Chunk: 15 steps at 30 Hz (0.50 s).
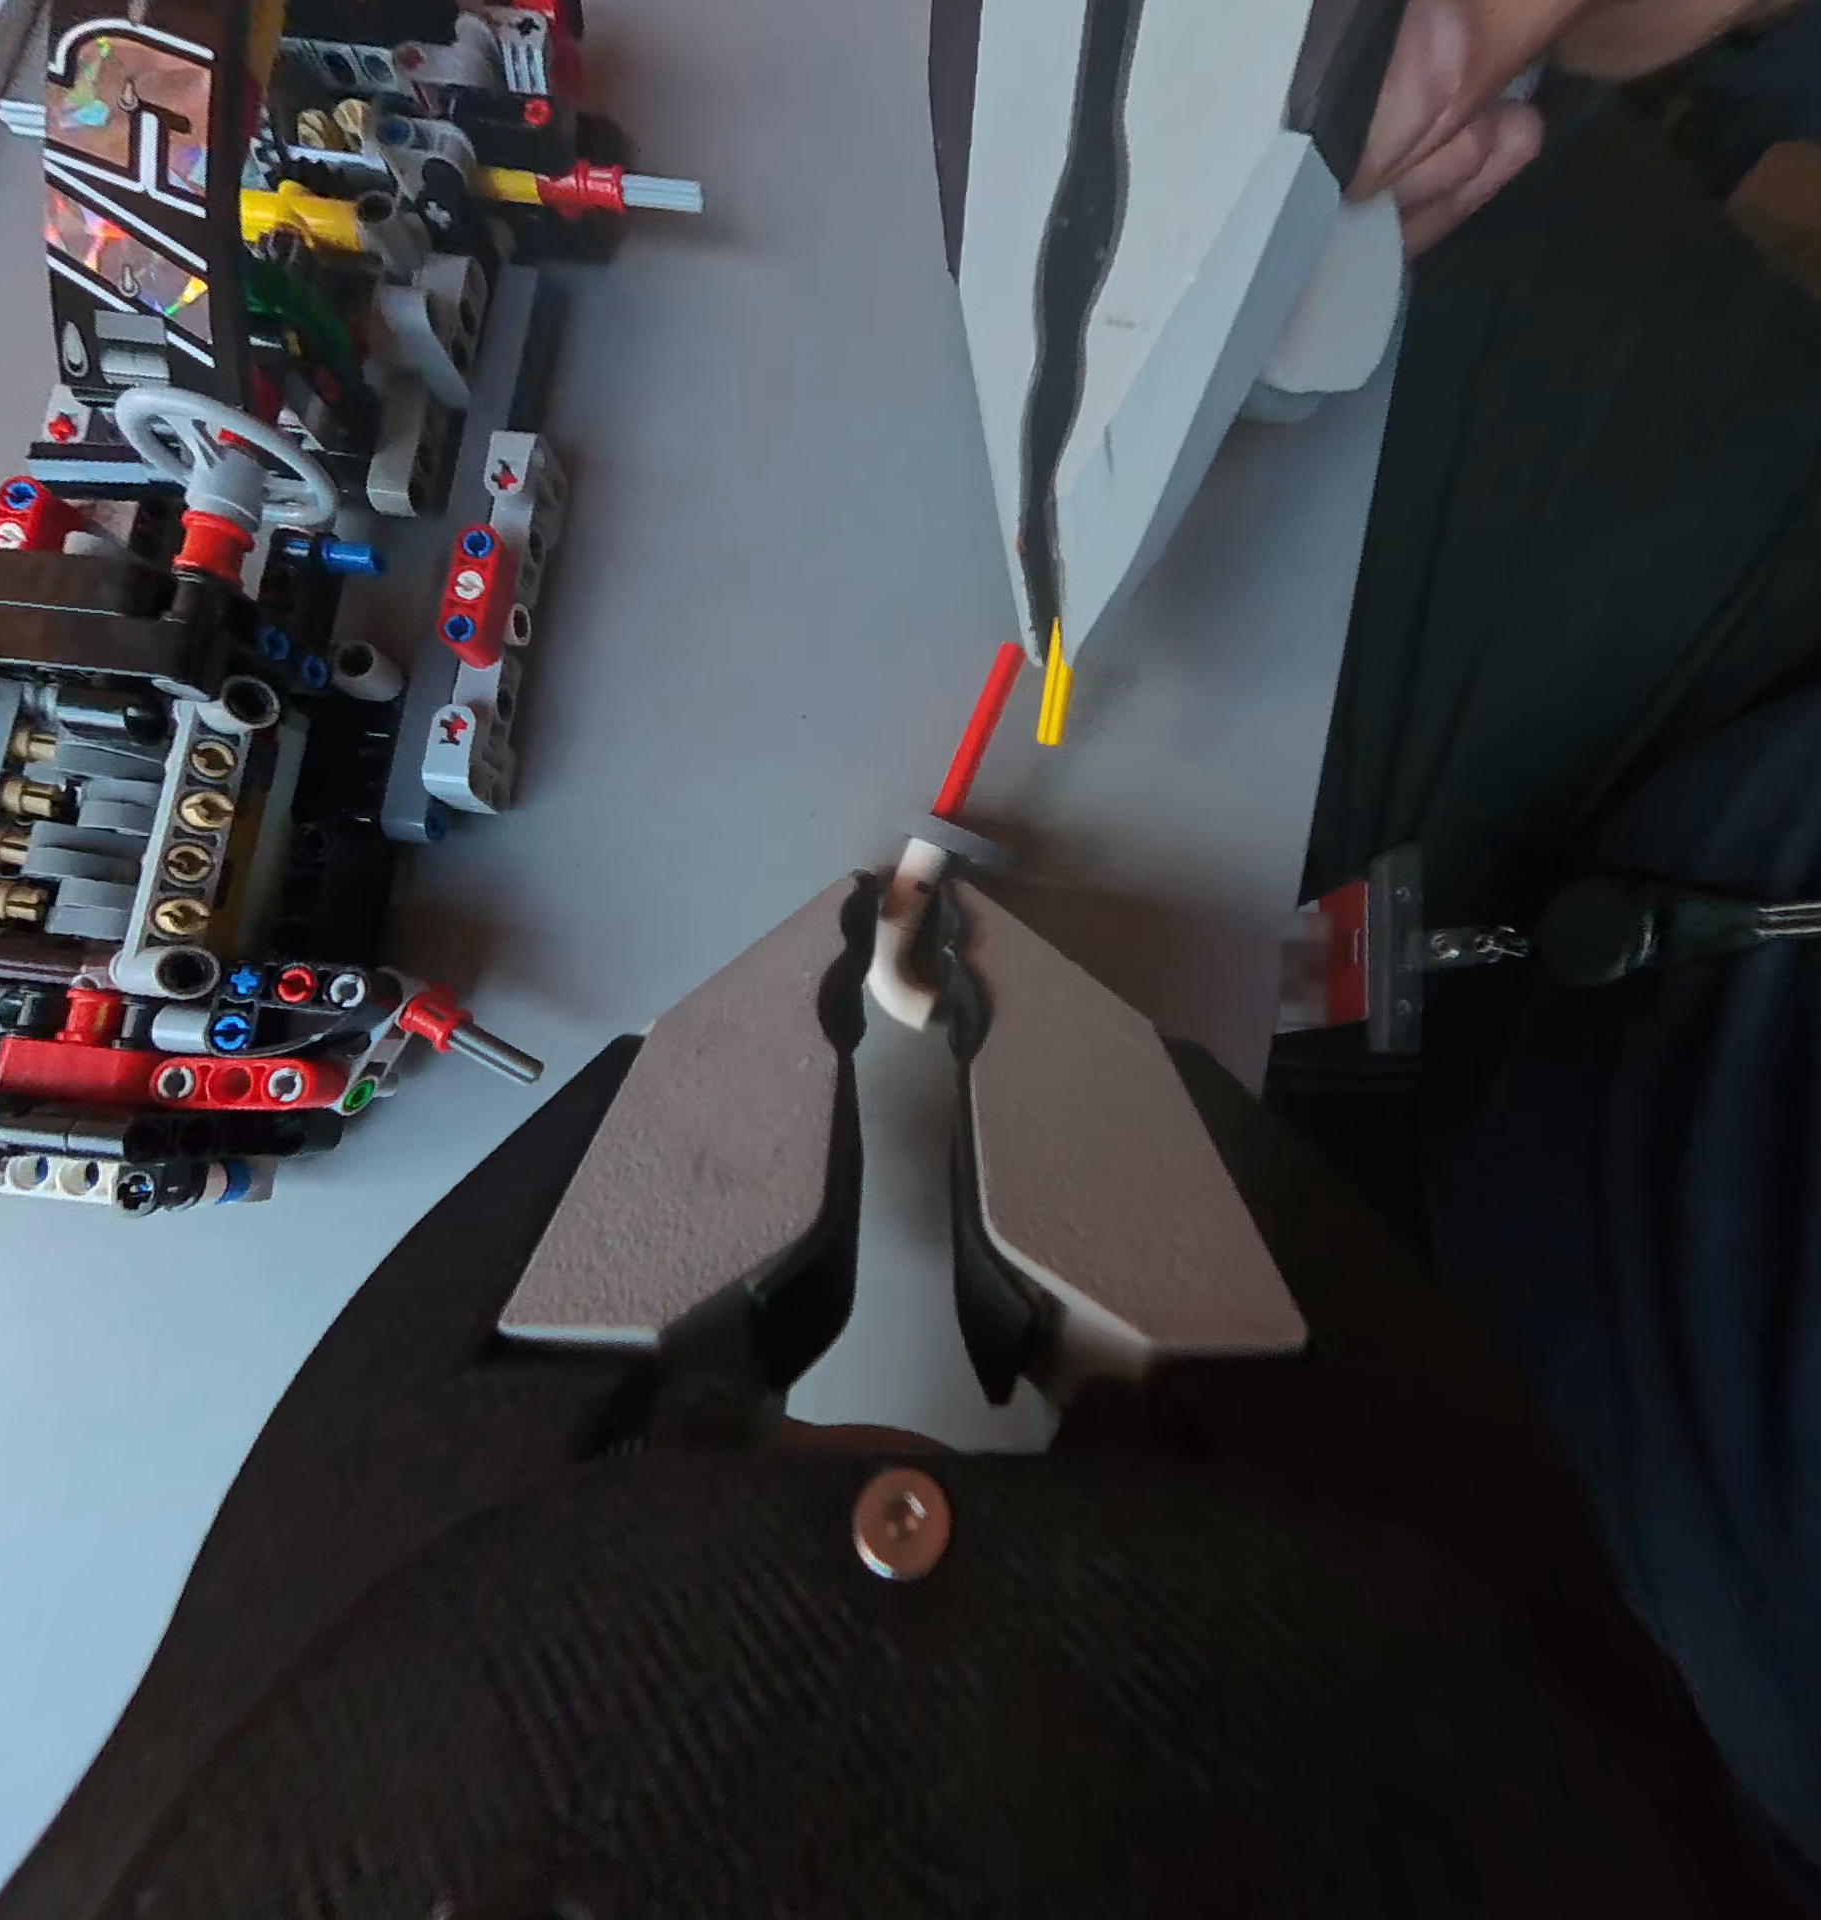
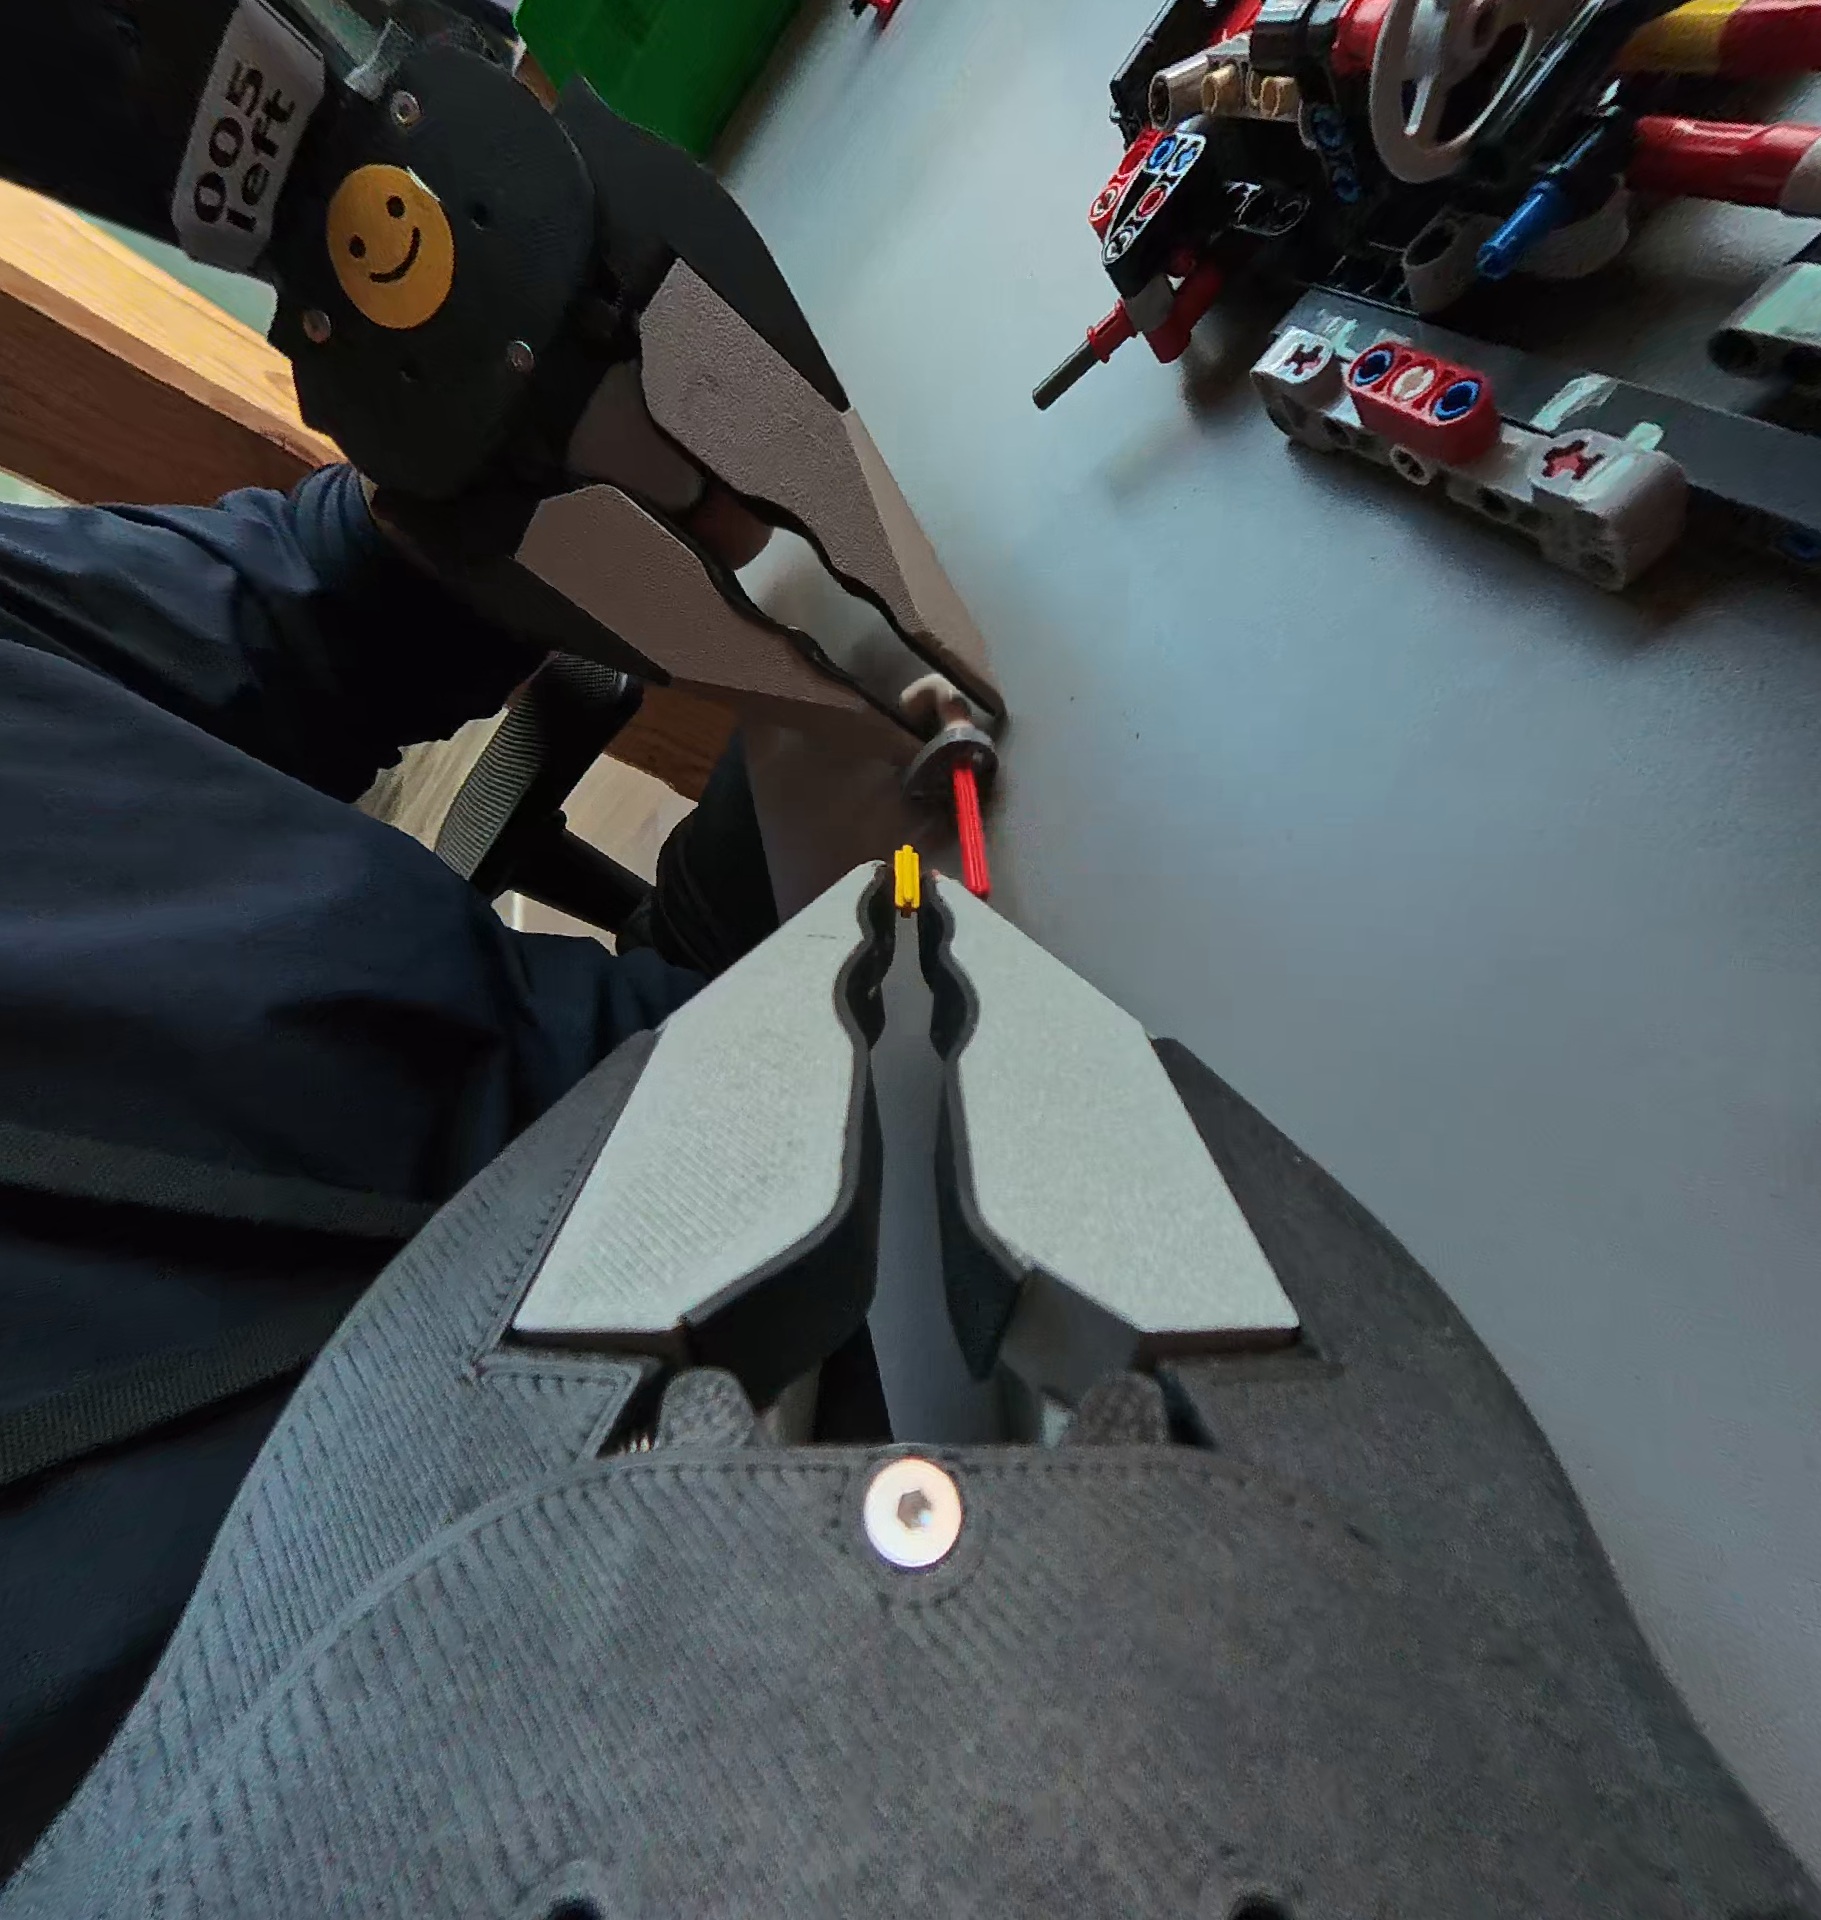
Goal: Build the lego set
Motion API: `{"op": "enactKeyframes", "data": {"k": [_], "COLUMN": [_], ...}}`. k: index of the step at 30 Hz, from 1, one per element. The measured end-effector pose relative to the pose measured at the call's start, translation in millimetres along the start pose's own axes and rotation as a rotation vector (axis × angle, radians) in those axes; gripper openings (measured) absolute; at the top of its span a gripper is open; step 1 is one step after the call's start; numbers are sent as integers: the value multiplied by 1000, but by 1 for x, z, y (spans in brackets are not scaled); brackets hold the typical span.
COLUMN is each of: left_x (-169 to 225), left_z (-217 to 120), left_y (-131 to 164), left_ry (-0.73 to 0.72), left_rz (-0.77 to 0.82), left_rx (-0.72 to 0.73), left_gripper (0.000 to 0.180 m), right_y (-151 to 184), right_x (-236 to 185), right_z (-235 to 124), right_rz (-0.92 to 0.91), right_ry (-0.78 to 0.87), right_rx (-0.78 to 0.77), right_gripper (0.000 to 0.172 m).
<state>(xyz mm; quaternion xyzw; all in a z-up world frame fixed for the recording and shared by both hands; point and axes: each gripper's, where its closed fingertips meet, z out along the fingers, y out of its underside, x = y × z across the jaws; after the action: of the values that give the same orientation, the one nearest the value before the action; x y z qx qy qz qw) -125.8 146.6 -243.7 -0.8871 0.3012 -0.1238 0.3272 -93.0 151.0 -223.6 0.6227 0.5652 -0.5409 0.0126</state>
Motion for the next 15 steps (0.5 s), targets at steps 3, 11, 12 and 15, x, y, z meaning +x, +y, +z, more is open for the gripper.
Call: {"op": "enactKeyframes", "data": {"k": [3, 11, 12, 15], "left_x": [-2, -1, -1, -1], "left_z": [1, 6, 7, 6], "left_y": [-1, -9, -10, -9], "left_ry": [-30, -204, -219, -234], "left_rz": [24, 161, 171, 176], "left_rx": [-10, 59, 66, 80], "left_gripper": [6, 6, 6, 6], "right_y": [1, 3, 3, 0], "right_x": [1, 3, 4, 6], "right_z": [0, 1, 0, -1], "right_rz": [41, 74, 83, 96], "right_ry": [2, 51, 53, 67], "right_rx": [2, 45, 48, 66], "right_gripper": [2, 1, 2, 1]}}
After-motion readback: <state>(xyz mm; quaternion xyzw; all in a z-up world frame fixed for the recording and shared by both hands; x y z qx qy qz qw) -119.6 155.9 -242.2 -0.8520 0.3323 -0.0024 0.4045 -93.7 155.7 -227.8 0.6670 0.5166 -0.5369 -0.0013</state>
